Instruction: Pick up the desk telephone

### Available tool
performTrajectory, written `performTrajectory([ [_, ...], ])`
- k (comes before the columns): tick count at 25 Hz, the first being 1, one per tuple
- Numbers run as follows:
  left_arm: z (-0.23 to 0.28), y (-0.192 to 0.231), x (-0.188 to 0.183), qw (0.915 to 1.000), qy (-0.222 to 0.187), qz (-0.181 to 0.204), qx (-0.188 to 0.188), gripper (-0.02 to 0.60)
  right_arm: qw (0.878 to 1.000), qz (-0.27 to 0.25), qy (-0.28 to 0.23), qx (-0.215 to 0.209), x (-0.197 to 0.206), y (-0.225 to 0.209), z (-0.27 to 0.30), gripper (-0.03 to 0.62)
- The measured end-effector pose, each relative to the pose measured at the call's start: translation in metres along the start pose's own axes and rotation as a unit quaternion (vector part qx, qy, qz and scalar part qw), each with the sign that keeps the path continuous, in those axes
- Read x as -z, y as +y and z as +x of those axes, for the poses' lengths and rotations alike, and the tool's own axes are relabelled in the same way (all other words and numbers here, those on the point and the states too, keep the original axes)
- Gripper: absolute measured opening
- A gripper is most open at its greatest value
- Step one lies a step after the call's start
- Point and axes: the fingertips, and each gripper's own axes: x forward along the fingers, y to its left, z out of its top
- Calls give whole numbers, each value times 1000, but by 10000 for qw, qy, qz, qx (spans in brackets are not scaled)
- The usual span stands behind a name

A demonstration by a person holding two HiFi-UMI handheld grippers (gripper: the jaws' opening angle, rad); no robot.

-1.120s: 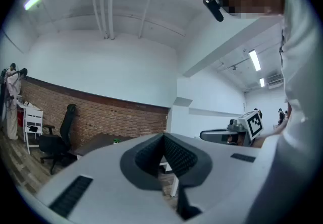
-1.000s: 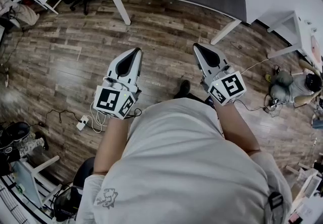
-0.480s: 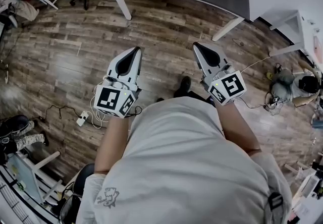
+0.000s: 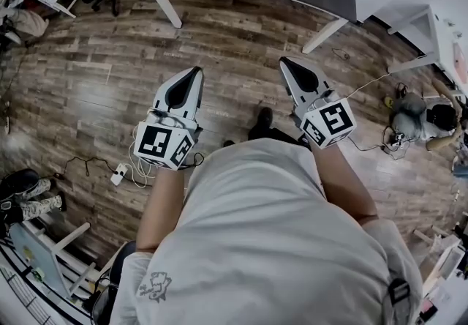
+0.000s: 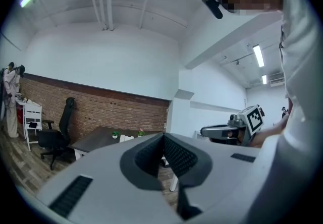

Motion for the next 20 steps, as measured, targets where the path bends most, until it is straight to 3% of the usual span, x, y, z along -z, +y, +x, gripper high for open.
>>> performTrajectory([
  [2, 12, 0, 2, 10000, 38, -16, -8, 21, 9999, 87, 136, 34, 9, -15, 2, 6],
  [3, 18, 0, 2, 10000, 55, -35, 7, 58, 9997, 143, 213, 36, 14, -23, 4, 8],
  [6, 42, 3, 7, 9999, 143, -75, 40, 130, 9990, 244, 375, -14, 27, -47, 11, 79],
  [12, 106, -1, 11, 9996, 213, -158, 101, 241, 9989, 307, 345, -121, 29, -103, 17, 154],
  [15, 145, -12, 11, 9993, 267, -189, 157, 272, 9988, 347, 293, -184, 21, -140, 15, 207],
  [20, 191, -30, 13, 9988, 355, -231, 255, 281, 9980, 512, 316, -203, 19, -187, 9, 241],
])
